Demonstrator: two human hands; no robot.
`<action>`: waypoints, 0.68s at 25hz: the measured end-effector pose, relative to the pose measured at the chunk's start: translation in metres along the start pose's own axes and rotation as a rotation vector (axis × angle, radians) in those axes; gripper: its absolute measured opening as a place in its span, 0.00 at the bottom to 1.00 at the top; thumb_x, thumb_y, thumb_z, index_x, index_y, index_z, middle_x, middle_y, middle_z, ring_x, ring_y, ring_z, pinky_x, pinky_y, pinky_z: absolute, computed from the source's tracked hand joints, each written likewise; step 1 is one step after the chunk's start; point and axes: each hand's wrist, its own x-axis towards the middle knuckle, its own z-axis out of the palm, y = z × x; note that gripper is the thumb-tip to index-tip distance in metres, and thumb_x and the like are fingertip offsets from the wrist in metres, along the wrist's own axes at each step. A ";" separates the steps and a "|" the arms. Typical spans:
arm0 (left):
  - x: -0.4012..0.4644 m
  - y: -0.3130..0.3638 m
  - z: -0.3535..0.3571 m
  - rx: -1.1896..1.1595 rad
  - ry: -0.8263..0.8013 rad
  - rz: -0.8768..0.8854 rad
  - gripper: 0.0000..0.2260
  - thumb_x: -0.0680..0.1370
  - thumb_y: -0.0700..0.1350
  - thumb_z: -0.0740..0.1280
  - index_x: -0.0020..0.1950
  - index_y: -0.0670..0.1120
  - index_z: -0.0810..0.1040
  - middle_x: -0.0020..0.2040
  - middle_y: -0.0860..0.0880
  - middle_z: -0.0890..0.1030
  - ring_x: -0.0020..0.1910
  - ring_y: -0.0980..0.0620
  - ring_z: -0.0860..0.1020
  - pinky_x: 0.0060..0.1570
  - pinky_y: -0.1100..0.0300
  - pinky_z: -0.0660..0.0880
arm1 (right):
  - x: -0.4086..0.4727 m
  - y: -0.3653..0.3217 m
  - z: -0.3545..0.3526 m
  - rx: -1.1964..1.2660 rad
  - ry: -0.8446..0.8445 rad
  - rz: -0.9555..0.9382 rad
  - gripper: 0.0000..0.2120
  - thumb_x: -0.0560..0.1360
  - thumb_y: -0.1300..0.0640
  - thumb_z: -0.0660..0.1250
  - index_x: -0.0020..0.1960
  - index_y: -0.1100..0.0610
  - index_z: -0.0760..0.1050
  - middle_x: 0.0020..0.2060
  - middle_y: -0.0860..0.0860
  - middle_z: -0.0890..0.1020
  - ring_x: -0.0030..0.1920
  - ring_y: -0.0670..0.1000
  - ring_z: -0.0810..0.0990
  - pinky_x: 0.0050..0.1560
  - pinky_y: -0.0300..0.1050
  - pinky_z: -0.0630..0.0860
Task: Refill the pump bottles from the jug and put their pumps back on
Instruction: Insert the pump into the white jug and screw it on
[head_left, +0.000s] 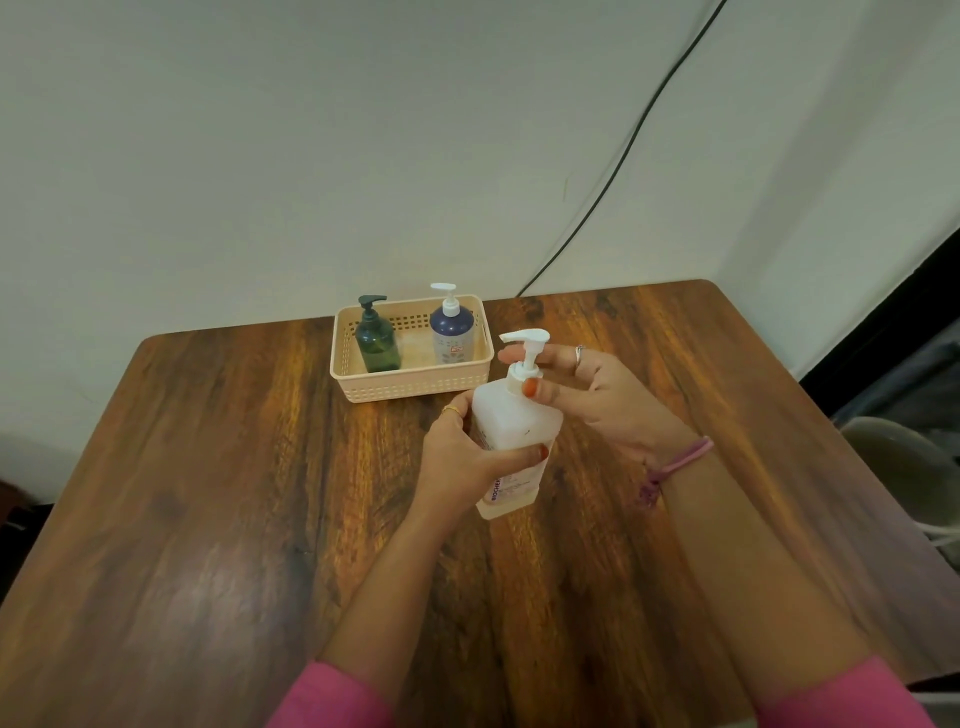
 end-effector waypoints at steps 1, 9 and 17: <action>0.000 0.000 0.001 -0.004 -0.003 -0.001 0.34 0.62 0.48 0.81 0.64 0.53 0.70 0.55 0.56 0.77 0.55 0.56 0.76 0.50 0.60 0.78 | 0.001 0.001 0.004 -0.039 0.072 -0.018 0.20 0.70 0.59 0.73 0.60 0.59 0.77 0.55 0.51 0.82 0.56 0.50 0.80 0.52 0.46 0.80; 0.000 0.002 0.010 0.035 -0.055 -0.001 0.36 0.61 0.49 0.81 0.65 0.50 0.70 0.58 0.54 0.78 0.57 0.54 0.76 0.54 0.55 0.78 | -0.005 0.003 -0.013 -0.029 -0.151 0.110 0.22 0.72 0.57 0.69 0.65 0.52 0.72 0.61 0.48 0.79 0.61 0.48 0.77 0.57 0.45 0.77; 0.002 0.000 0.011 0.072 0.004 0.021 0.38 0.62 0.49 0.80 0.68 0.49 0.69 0.58 0.56 0.76 0.56 0.55 0.76 0.51 0.59 0.77 | -0.003 0.036 0.008 -0.336 0.208 -0.008 0.26 0.64 0.30 0.66 0.60 0.37 0.74 0.53 0.35 0.81 0.61 0.44 0.76 0.69 0.70 0.54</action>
